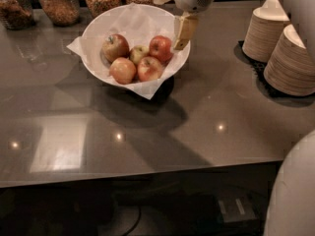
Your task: Pick apple from white bowl
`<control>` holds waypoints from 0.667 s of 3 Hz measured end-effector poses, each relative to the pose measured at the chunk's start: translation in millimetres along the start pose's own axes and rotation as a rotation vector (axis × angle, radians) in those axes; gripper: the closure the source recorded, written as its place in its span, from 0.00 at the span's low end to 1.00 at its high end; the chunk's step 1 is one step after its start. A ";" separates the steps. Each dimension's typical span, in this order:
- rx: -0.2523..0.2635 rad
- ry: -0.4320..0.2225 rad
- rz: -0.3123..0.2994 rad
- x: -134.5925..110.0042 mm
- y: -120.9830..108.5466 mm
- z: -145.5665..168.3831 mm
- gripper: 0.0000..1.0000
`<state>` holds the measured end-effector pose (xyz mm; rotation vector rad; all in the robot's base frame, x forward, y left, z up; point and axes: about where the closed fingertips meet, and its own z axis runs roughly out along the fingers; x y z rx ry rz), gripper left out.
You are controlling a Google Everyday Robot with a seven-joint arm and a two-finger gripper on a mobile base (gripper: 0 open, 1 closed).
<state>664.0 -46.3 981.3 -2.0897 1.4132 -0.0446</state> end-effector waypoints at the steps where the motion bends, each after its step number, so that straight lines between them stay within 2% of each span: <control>1: -0.034 0.011 -0.054 5.0 -4.6 11.5 0.25; 2: -0.056 0.003 -0.094 10.1 -7.3 23.1 0.22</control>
Offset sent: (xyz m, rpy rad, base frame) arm 0.0289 -0.0002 -0.0241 -0.0800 0.0042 0.1436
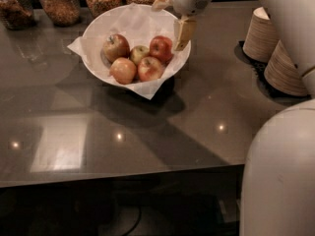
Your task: Pick apple from white bowl
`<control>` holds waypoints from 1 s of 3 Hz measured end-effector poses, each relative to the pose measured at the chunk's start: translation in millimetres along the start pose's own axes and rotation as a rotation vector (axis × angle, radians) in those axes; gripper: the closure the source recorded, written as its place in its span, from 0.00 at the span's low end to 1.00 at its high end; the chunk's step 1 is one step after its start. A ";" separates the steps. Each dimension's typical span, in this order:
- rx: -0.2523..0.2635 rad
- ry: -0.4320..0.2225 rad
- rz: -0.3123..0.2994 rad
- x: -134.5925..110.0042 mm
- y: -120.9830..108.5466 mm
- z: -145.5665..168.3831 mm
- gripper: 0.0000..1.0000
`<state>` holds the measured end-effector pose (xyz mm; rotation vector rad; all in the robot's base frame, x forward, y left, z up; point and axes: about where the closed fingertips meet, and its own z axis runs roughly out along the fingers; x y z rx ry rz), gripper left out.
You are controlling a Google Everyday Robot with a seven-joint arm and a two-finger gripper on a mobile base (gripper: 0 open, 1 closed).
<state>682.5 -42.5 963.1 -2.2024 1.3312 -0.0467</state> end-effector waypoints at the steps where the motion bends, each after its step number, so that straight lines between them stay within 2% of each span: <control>1: -0.016 -0.014 -0.017 6.6 0.4 11.7 0.24; 2: -0.024 -0.023 -0.020 12.1 1.3 19.1 0.36; 3: -0.028 -0.026 -0.019 14.4 2.3 22.4 0.33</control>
Offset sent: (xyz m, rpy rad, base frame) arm 0.0138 -0.0100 -0.0230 -0.0002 0.0258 0.0406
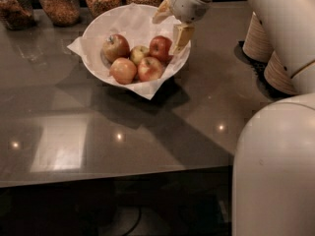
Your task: Pick apple from white bowl
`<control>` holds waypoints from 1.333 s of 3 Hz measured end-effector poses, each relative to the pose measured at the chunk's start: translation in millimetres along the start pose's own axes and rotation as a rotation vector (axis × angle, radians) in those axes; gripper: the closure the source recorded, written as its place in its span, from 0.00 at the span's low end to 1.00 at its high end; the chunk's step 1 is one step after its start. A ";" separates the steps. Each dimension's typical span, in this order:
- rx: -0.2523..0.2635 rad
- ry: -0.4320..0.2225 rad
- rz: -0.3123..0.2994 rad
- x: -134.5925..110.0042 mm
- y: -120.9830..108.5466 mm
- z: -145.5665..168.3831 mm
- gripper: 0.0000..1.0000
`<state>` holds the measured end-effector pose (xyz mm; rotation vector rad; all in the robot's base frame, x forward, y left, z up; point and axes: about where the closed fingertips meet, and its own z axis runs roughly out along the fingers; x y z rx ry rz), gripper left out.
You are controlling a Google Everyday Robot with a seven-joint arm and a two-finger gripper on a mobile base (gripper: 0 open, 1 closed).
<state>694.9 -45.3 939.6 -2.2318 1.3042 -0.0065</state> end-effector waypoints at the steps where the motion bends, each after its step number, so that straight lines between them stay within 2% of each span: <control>1: -0.006 -0.003 0.001 1.5 1.3 3.2 0.24; 4: -0.014 -0.031 0.011 4.6 -0.7 19.6 0.34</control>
Offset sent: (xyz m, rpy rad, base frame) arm 0.0016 -0.0047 -0.0132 0.0065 0.0341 0.0078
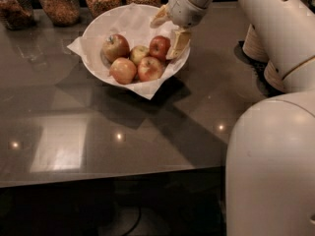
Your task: Pick apple from white bowl
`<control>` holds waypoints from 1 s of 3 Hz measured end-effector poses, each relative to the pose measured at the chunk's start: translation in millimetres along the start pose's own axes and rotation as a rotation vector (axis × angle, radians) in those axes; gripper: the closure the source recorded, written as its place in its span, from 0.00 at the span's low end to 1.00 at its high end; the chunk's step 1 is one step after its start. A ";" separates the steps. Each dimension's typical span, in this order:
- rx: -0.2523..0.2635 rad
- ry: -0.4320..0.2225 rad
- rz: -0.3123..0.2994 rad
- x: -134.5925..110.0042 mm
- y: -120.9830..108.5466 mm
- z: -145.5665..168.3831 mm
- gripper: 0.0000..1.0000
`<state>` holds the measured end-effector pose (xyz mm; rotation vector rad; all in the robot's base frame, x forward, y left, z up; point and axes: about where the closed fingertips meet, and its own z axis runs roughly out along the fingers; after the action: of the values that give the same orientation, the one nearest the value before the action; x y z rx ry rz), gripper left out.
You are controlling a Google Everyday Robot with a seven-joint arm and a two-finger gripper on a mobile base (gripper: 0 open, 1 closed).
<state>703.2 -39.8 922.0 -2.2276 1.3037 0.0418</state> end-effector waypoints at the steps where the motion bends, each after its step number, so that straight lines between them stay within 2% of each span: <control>1: -0.008 -0.008 0.007 1.4 0.6 6.1 0.35; 3: -0.041 -0.026 0.025 4.5 4.2 23.1 0.34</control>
Offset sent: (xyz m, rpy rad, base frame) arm 0.0031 -0.0001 -0.0174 0.0052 0.0562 -0.0028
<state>707.7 -34.0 899.3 -2.2381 1.3281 0.1072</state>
